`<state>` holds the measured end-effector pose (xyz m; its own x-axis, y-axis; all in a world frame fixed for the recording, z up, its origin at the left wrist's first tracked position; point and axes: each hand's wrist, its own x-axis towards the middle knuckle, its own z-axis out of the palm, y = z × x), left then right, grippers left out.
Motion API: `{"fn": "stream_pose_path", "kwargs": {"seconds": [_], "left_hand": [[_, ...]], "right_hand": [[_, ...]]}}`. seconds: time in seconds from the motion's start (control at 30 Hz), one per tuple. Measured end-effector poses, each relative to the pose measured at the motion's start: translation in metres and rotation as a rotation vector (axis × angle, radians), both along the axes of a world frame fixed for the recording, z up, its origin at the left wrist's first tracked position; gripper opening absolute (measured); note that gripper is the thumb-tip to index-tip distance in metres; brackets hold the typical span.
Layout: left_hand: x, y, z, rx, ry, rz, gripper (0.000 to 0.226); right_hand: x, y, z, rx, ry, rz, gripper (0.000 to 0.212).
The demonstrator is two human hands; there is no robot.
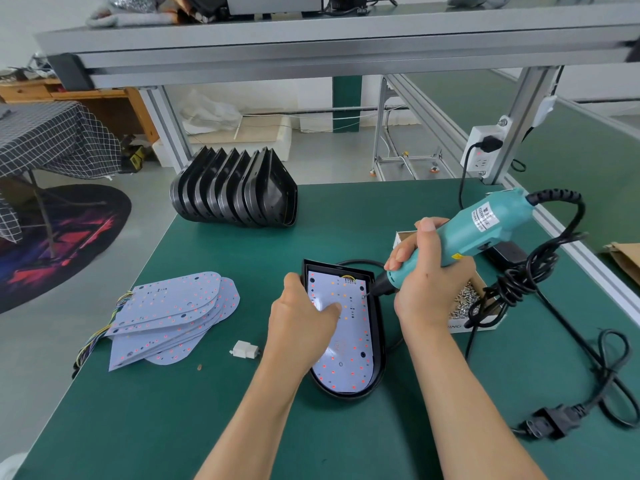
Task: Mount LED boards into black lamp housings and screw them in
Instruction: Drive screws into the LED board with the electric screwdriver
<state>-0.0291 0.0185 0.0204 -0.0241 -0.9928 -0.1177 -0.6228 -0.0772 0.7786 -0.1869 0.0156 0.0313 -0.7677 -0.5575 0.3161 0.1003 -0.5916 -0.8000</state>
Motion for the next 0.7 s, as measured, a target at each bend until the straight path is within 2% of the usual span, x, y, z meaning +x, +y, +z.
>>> {"fn": "stream_pose_path", "kwargs": {"seconds": [0.7], "left_hand": [[-0.0007,-0.0006,-0.0046,-0.032,-0.029,-0.001,0.038]], "right_hand": [[-0.0028,-0.0032,-0.0051,0.033,0.004,0.010,0.016]]}}
